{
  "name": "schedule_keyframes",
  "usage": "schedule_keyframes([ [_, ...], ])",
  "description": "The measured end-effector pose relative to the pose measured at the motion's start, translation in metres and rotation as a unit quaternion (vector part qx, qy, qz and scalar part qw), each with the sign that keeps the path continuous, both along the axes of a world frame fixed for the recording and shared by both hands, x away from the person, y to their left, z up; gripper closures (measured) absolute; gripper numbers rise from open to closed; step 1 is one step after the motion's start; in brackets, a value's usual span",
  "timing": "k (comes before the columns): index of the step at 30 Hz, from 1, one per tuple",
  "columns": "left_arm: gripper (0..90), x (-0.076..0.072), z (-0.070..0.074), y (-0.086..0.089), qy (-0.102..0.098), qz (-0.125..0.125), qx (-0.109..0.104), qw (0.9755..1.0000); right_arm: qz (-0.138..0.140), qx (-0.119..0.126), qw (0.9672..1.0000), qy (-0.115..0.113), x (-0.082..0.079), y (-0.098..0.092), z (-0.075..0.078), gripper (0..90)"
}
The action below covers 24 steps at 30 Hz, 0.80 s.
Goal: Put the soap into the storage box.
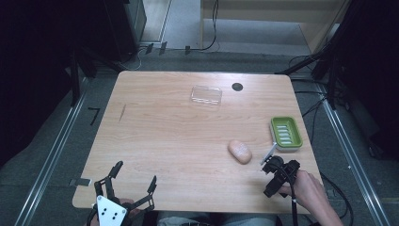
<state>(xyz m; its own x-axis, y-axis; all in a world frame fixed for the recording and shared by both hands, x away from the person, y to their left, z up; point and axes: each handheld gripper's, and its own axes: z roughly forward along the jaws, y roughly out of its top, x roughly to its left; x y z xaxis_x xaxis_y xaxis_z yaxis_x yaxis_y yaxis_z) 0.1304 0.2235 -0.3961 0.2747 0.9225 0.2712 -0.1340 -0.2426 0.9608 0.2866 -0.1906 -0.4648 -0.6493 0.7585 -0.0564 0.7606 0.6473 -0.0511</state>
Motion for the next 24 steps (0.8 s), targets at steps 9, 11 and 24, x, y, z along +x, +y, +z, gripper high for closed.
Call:
schedule_keyframes([
  [9, 9.9, -0.001, 0.001, 0.001, 0.002, 0.003, -0.009, 1.0, 0.004, 0.005, 1.0, -0.003, 0.0, 0.003, 0.003, 1.9],
  [11, 9.9, -0.001, 0.001, -0.001, 0.004, -0.003, -0.001, 1.0, 0.005, 0.01, 0.9999, -0.006, 0.001, 0.005, 0.005, 2.0],
  [24, 9.9, 0.001, 0.001, 0.001, 0.006, 0.0, -0.008, 1.0, 0.018, 0.013, 0.9996, -0.016, 0.015, 0.022, 0.013, 2.1],
])
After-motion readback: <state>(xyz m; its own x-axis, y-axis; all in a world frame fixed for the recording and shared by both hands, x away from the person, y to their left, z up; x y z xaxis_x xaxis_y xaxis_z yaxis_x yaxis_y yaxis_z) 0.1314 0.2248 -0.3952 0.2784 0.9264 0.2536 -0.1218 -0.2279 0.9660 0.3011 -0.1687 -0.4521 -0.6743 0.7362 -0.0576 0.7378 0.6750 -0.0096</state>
